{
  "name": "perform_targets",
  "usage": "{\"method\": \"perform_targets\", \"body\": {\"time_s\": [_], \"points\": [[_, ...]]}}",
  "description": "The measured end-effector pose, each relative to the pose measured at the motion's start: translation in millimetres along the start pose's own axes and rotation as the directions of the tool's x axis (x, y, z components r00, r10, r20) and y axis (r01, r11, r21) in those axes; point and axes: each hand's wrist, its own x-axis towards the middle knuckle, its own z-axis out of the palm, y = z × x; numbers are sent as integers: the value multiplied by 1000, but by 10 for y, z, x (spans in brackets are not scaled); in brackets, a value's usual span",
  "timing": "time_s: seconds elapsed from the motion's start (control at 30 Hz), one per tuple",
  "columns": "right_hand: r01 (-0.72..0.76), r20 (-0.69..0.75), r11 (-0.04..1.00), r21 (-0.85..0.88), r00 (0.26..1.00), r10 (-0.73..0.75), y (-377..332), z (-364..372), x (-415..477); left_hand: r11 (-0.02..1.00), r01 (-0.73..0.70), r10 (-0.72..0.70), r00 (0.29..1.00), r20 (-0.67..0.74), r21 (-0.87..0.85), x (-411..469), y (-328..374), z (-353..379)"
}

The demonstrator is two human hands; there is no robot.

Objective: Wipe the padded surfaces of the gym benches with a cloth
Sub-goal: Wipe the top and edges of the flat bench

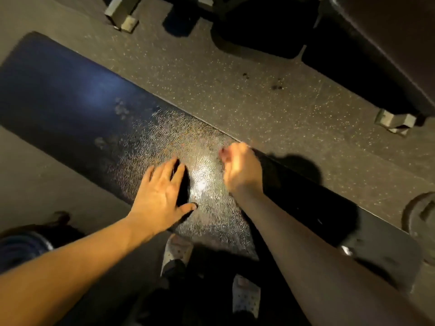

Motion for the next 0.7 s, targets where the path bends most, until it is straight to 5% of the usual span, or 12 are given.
{"method": "perform_targets", "body": {"time_s": [0.17, 0.3, 0.4, 0.47, 0.57, 0.7], "points": [[373, 300, 920, -122, 897, -324, 797, -236, -1409, 992, 129, -129, 964, 233, 16, -275, 253, 109], [227, 102, 932, -281, 973, -206, 1113, -553, -952, 984, 101, -141, 947, 288, 147, -268, 373, 170], [110, -140, 979, -170, 981, -135, 670, -409, -259, 985, 131, -159, 945, 285, 113, -286, 383, 194], [73, -114, 973, -221, 988, -100, 351, -229, -62, 986, 140, -161, 943, 292, 92, -285, 387, 205], [243, 73, 947, -210, 970, -232, 115, 38, -507, 986, 139, -162, 944, 289, 97, -300, 391, 185], [521, 356, 829, -203, 828, -433, 724, -200, -1447, 985, 157, -171, 949, 266, 73, -302, 400, 193]]}}
